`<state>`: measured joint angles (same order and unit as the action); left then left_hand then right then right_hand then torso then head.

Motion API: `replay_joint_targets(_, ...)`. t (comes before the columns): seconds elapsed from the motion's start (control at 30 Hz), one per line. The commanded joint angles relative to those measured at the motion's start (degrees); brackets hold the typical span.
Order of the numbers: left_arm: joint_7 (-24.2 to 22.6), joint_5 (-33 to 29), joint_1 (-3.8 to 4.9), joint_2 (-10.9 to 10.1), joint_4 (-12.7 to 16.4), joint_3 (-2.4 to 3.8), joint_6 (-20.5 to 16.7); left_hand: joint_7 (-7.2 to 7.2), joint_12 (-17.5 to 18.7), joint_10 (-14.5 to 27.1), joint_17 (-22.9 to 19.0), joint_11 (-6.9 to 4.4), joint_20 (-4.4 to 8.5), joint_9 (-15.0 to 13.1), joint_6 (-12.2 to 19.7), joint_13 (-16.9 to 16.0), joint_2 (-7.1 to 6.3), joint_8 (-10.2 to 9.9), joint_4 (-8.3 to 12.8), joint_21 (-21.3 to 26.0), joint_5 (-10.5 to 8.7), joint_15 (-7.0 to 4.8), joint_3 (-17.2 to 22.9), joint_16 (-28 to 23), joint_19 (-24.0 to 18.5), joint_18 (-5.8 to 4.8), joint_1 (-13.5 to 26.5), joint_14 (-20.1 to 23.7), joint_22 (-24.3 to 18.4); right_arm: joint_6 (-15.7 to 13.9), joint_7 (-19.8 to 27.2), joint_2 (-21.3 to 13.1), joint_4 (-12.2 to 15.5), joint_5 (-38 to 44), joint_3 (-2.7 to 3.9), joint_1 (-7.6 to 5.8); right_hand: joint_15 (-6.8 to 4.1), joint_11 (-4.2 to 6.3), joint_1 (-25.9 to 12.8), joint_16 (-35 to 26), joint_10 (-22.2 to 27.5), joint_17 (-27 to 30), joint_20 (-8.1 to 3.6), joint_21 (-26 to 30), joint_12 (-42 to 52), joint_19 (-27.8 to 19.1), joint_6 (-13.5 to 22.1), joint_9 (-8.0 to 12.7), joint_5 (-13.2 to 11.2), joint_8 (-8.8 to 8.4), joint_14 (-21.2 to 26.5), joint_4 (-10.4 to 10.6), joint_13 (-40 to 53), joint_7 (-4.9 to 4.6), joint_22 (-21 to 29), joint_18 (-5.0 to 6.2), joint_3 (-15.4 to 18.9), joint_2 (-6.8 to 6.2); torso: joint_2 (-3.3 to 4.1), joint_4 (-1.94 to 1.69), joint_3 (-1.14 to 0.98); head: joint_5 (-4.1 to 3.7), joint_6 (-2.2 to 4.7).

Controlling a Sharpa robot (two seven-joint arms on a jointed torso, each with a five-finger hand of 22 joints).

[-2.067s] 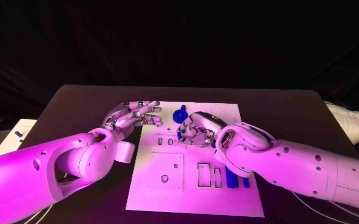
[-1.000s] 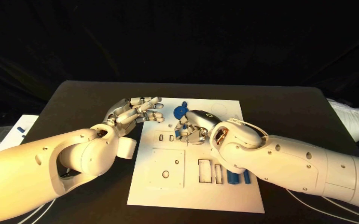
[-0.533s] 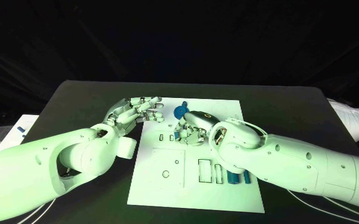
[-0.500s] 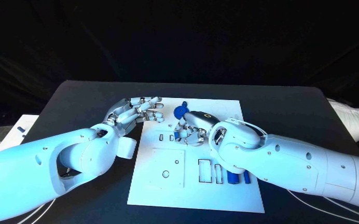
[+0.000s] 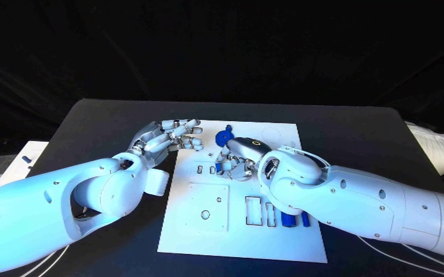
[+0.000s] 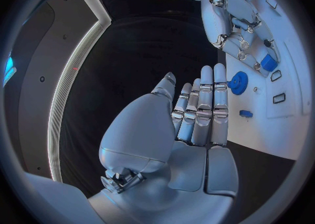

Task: Assemble the parts on the task board

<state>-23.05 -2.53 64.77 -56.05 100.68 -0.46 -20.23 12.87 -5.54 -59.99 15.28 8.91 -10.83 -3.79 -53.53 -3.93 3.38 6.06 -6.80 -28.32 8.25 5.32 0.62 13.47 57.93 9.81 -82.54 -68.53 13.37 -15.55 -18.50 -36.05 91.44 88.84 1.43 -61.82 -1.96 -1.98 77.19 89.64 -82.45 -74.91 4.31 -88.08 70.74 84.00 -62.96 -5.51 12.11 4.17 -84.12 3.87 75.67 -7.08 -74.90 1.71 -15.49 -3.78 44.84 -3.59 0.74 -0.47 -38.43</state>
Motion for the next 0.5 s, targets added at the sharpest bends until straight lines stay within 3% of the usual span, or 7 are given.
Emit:
replay_joint_targets(0.03,-0.4,-0.1,0.05,0.1,0.1,0.04,1.2,-0.02,0.3,-0.4,0.1,0.2,-0.1,0.0,-0.3,0.1,-0.05,-0.2,0.2,-0.4,-0.19,-0.15,0.0,-0.3,-0.5,0.48,-0.3,-0.1,0.1,3.9,-3.2,-0.1,-0.6,1.2,-0.58,0.63,0.16,-0.18,-0.4,0.2,0.6,-14.8,0.05,0.3,-0.6,3.3,0.8,0.1,0.3,-0.42,-5.8,0.2,2.0,-0.11,-10.7,-0.69,0.3,-0.32,0.0,-0.02,0.02,-0.04,0.03)
replay_joint_targets(0.33,-0.3,-0.1,0.05,0.1,0.1,0.04,1.3,-0.02,0.3,-0.3,0.1,0.21,-0.1,0.0,-0.3,0.1,-0.05,-0.3,0.3,-0.4,-0.19,-0.14,0.0,-0.3,-0.5,0.48,-0.3,-0.1,0.1,3.1,-3.4,-0.1,-0.3,1.4,-0.58,0.63,1.18,-1.36,-2.4,-0.1,3.0,-14.3,0.97,0.5,-5.4,3.0,5.9,1.2,0.5,-0.69,-5.7,0.8,-1.1,-1.4,-10.3,-0.59,1.9,-2.85,0.01,0.02,0.01,0.02,0.1)
replay_joint_targets(0.5,-0.3,-0.1,0.05,0.1,0.1,0.03,1.3,-0.02,0.3,-0.3,0.1,0.21,-0.1,0.0,-0.3,0.1,-0.05,-0.3,0.3,-0.4,-0.19,-0.14,0.0,-0.3,-0.5,0.48,-0.3,-0.1,0.1,2.1,-3.4,-0.1,-0.2,1.4,-0.58,0.63,1.34,-1.52,-2.9,-0.2,3.2,-14.2,1.17,0.6,-5.9,3.0,7.0,1.3,0.0,-0.63,-5.6,1.2,-1.5,-1.54,-10.2,-0.57,2.8,-3.26,0.02,0.05,-0.01,0.02,0.15)
